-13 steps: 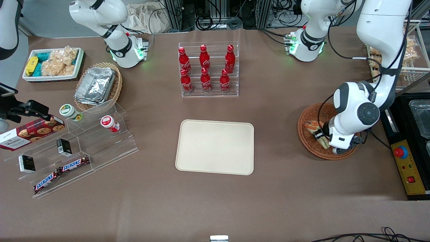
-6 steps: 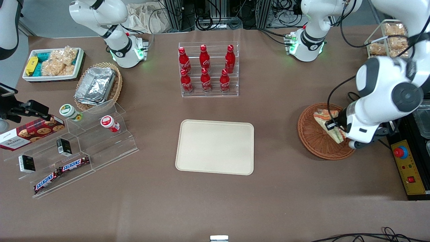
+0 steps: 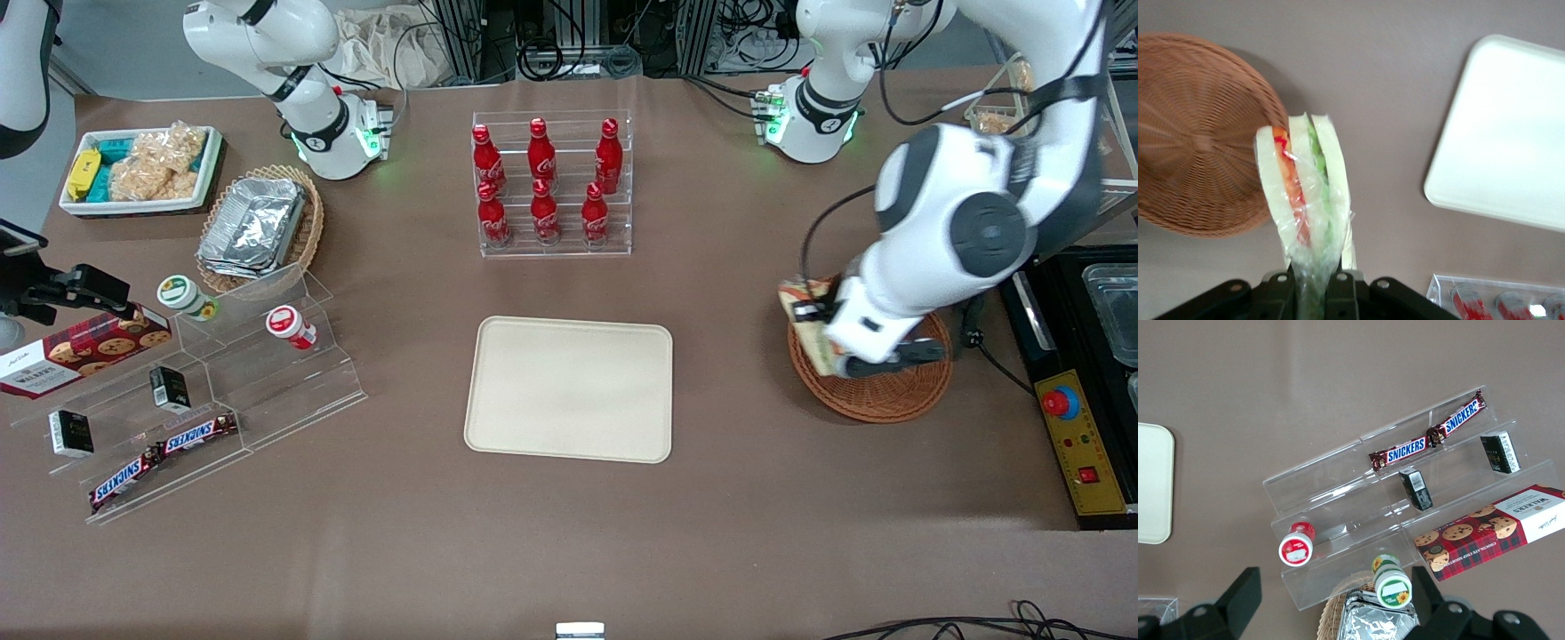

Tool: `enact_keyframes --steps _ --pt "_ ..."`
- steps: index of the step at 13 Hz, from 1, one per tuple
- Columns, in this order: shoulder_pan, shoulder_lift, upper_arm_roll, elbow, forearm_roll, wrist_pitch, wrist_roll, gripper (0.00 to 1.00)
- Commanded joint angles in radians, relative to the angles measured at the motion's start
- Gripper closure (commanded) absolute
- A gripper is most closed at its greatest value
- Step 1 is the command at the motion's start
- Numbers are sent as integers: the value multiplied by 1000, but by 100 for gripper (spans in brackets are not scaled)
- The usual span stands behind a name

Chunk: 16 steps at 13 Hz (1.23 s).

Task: Place sandwich from basket to tray
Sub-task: 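Lift the sandwich and carry it with the left gripper to the beige tray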

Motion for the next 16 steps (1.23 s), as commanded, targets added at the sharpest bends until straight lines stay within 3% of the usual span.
enact_keyframes --steps 1,4,7,11,16 --pt "-49 81 -61 13 47 94 4 100" --pt "-138 197 -61 15 61 263 -28 100" --pt "-192 326 -59 35 159 404 -98 100" --pt "-203 475 -61 137 207 464 -150 100" --pt "-230 511 -58 172 205 497 -171 100"
